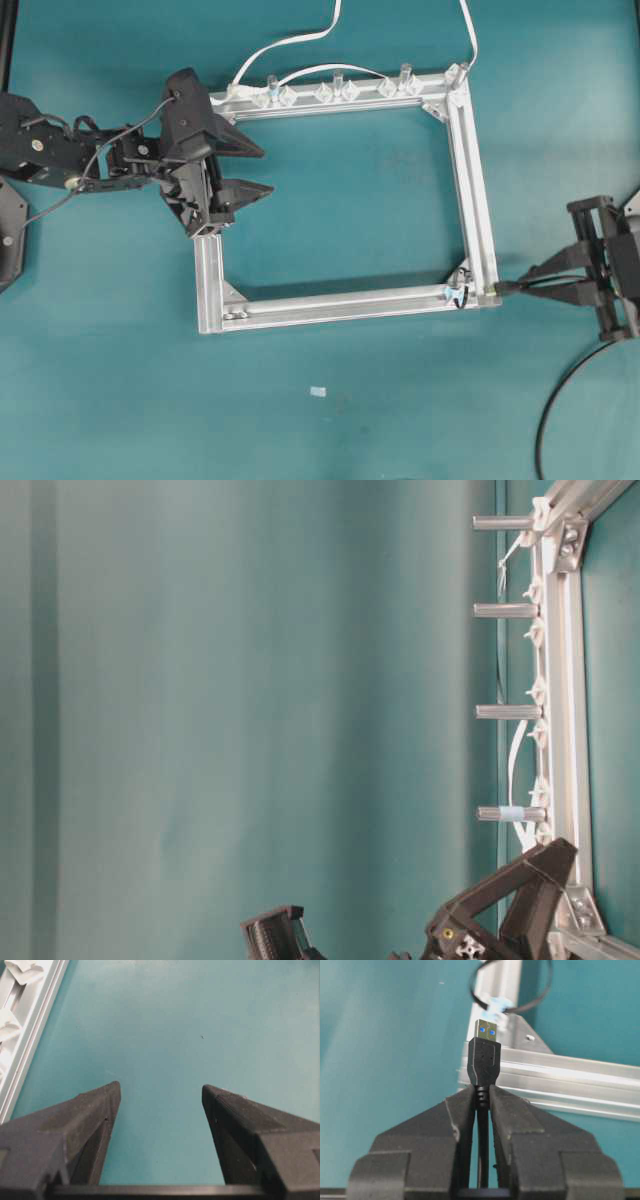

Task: Insert the wire through the string loop located on the right side.
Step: 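Push the USB plug leftward through the black zip-tie loop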

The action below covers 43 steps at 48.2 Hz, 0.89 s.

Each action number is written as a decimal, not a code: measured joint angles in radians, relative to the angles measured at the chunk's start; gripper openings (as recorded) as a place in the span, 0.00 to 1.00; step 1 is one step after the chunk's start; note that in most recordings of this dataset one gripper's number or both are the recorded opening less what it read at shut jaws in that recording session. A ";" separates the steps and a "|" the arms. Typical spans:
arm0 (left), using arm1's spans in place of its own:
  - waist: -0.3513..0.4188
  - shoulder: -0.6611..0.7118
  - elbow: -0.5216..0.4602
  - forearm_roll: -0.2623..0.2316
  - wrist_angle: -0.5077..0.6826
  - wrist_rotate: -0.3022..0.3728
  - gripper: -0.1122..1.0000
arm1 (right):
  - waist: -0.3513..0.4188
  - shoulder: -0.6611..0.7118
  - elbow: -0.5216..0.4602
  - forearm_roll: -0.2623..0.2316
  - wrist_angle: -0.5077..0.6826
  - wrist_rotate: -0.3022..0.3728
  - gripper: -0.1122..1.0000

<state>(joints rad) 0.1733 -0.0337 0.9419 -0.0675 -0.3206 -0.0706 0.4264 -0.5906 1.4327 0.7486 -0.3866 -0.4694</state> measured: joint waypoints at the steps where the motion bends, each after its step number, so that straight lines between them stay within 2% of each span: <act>1: 0.000 0.000 0.000 0.000 0.000 0.000 0.71 | -0.005 0.002 0.000 0.000 0.000 0.000 0.23; 43: -0.002 0.000 0.000 0.000 0.000 0.000 0.71 | -0.021 -0.002 0.000 -0.002 -0.002 -0.002 0.23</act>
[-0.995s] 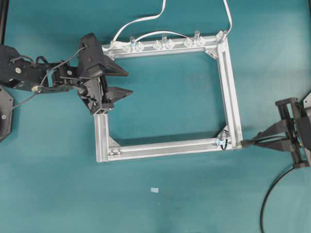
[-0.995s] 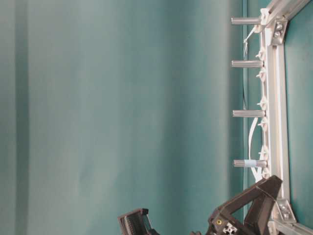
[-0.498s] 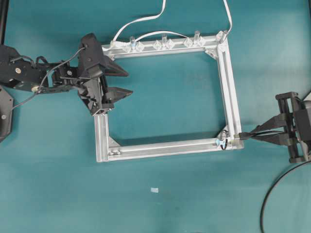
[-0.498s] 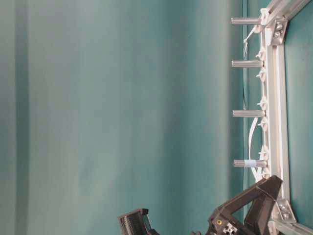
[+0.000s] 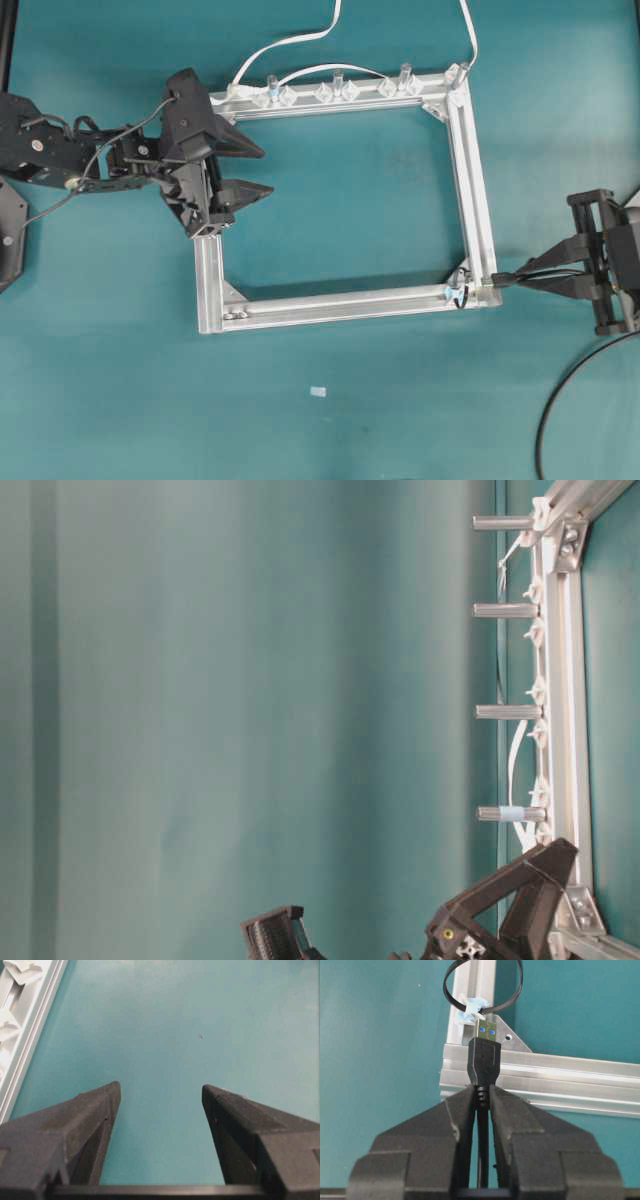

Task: Insert the wire through the string loop located on the right side.
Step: 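Push the USB plug leftward through the black zip-tie loop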

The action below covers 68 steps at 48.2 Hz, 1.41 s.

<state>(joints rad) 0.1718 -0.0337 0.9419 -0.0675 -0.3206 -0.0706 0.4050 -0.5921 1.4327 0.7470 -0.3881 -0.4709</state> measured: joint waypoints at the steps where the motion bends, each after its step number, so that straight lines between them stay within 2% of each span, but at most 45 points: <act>1: 0.000 0.000 0.000 0.000 0.000 0.000 0.71 | -0.002 0.000 0.000 0.000 0.000 0.000 0.23; 55: 0.000 0.002 0.000 0.000 -0.002 0.000 0.71 | -0.002 0.000 -0.003 0.000 -0.015 0.000 0.23; 68: -0.002 0.002 0.000 0.000 -0.002 0.000 0.71 | -0.002 0.046 -0.034 0.000 -0.044 0.000 0.23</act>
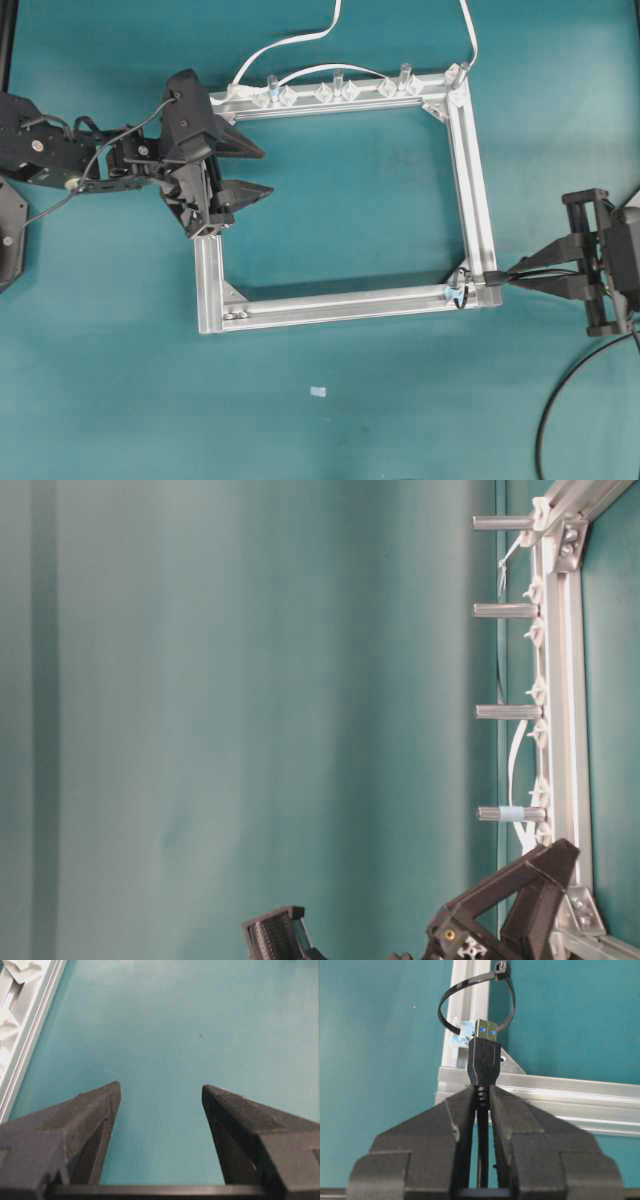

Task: Insert the wire through the string loop located on the right side.
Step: 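Push the USB plug leftward through the black zip-tie loop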

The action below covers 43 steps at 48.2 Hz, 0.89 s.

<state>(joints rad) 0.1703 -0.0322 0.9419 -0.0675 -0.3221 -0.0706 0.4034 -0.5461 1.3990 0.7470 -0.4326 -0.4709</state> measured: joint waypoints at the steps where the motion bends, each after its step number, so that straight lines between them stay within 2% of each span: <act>1: 0.002 0.000 0.002 0.000 0.002 0.000 0.71 | 0.002 0.005 -0.002 0.000 -0.003 0.000 0.23; 18: 0.002 0.000 0.002 0.000 0.000 0.000 0.71 | 0.000 0.084 -0.046 0.000 -0.008 0.000 0.23; 43: 0.002 0.000 0.002 0.000 0.002 0.000 0.71 | 0.000 0.132 -0.081 0.000 -0.012 0.000 0.23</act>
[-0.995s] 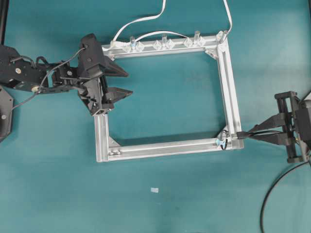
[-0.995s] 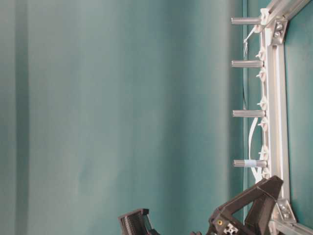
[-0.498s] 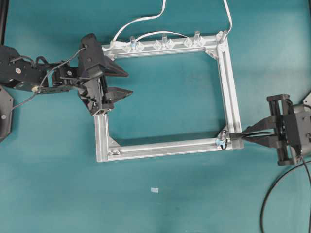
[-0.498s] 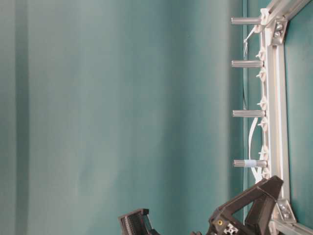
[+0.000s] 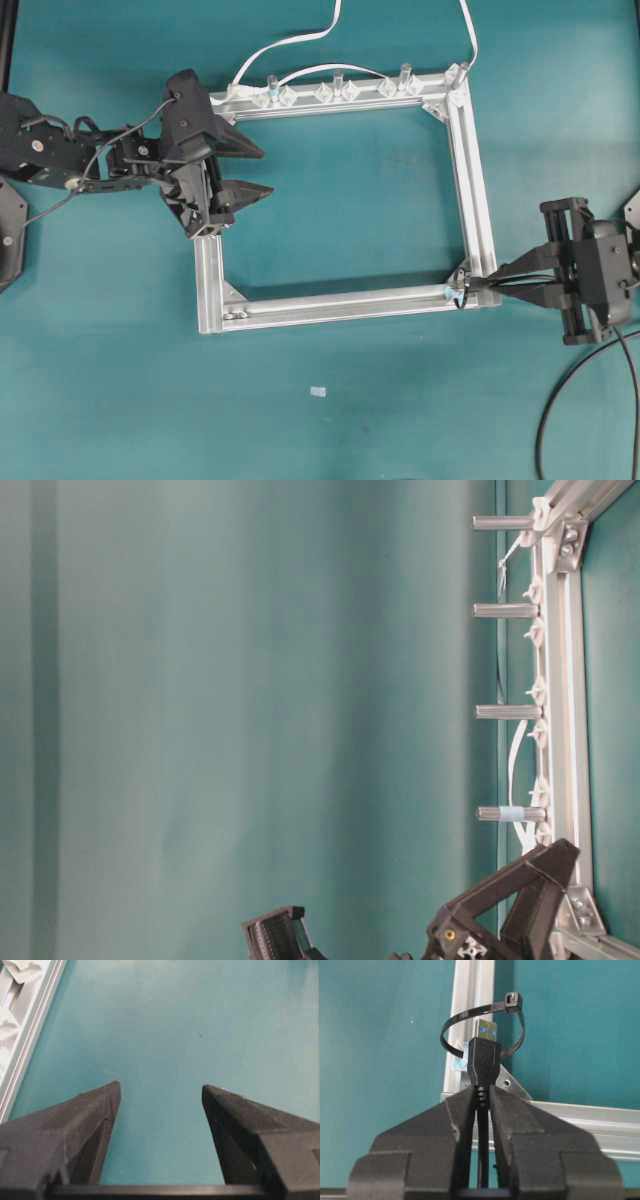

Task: Insert the wire through the string loop located on the right side.
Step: 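Push the USB plug leftward through the black zip-tie loop, then move the left gripper across the frame toward the protruding USB plug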

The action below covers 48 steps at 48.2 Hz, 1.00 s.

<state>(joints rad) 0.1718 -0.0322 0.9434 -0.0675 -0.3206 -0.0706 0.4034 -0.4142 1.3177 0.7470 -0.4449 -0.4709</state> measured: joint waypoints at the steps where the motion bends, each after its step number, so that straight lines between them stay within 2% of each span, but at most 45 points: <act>1: -0.002 0.000 0.000 0.000 -0.002 0.000 0.71 | 0.000 0.003 -0.002 0.000 0.000 0.000 0.23; 20: 0.000 0.000 -0.002 0.000 0.000 0.002 0.71 | 0.000 0.078 -0.038 0.000 -0.015 0.000 0.23; 48: -0.003 0.000 -0.002 0.000 0.000 0.000 0.71 | 0.000 0.089 -0.049 0.000 -0.028 0.000 0.23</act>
<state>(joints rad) 0.1687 -0.0322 0.9419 -0.0675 -0.3206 -0.0706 0.4034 -0.3252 1.2686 0.7470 -0.4725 -0.4709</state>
